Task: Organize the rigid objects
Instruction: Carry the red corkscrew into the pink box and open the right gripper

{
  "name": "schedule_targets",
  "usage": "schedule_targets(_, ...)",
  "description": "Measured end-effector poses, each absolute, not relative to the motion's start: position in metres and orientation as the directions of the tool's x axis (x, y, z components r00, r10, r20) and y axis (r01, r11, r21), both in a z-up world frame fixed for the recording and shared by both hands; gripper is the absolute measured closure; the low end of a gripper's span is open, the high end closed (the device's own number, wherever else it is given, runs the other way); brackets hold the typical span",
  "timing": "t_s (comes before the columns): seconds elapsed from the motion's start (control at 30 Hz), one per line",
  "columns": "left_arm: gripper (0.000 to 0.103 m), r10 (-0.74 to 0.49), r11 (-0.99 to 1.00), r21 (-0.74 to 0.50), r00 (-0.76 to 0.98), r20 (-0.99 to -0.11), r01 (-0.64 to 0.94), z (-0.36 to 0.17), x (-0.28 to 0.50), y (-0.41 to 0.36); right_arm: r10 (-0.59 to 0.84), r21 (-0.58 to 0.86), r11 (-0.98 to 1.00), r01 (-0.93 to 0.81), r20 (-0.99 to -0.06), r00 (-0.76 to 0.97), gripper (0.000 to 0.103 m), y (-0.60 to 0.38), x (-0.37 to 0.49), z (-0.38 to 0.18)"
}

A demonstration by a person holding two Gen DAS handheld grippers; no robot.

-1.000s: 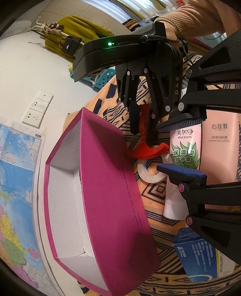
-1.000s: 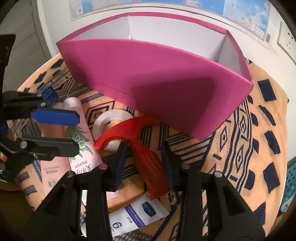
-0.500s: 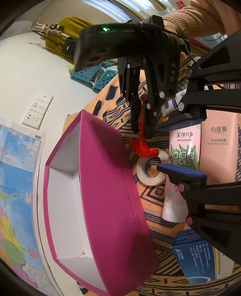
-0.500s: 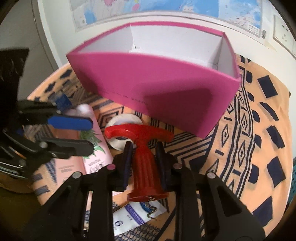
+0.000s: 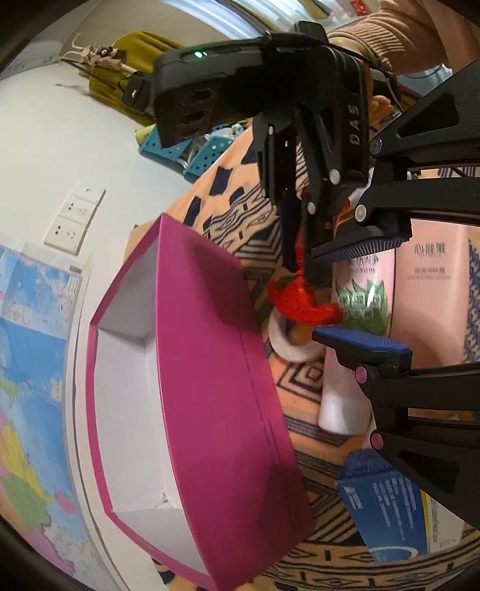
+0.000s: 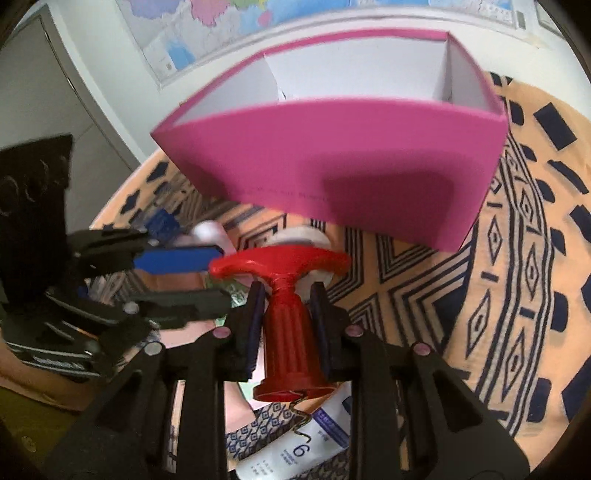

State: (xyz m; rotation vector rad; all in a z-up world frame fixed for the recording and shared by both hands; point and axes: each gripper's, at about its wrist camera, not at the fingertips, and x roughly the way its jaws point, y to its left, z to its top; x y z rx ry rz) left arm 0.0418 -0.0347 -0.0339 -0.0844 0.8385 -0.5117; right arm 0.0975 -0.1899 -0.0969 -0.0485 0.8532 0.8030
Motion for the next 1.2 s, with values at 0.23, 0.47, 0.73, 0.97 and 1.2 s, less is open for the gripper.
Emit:
schedule_targets(0.23, 0.067, -0.451, 0.886, -0.266, 0.565, -0.691, 0.38, -0.037, 0.04, -0.027, 0.576, 0.232, 0.714, -0.661, -0.732, 0.365, 0.075, -0.178, 0.104, -0.102)
schedule_targets(0.47, 0.067, -0.456, 0.883, -0.269, 0.564, -0.688, 0.385, -0.036, 0.039, -0.027, 0.552, 0.162, 0.704, -0.692, -0.737, 0.389, 0.077, -0.168, 0.101, -0.103)
schedule_targets(0.73, 0.066, -0.516, 0.848, -0.305, 0.538, -0.667, 0.434, -0.03, 0.033, -0.028, 0.647, 0.278, 0.703, -0.654, -0.631, 0.427, 0.077, -0.202, 0.092, -0.085)
schedule_targets(0.97, 0.062, -0.612, 0.775, -0.34, 0.497, -0.615, 0.533, -0.014, 0.025, -0.043, 0.703, 0.338, 0.691, -0.639, -0.523, 0.483, 0.077, -0.225, 0.082, -0.058)
schedule_targets(1.2, 0.061, -0.634, 0.752, -0.311, 0.508, -0.583, 0.581, 0.009, 0.033, -0.06, 0.723, 0.356, 0.683, -0.638, -0.458, 0.517, 0.079, -0.22, 0.083, -0.035)
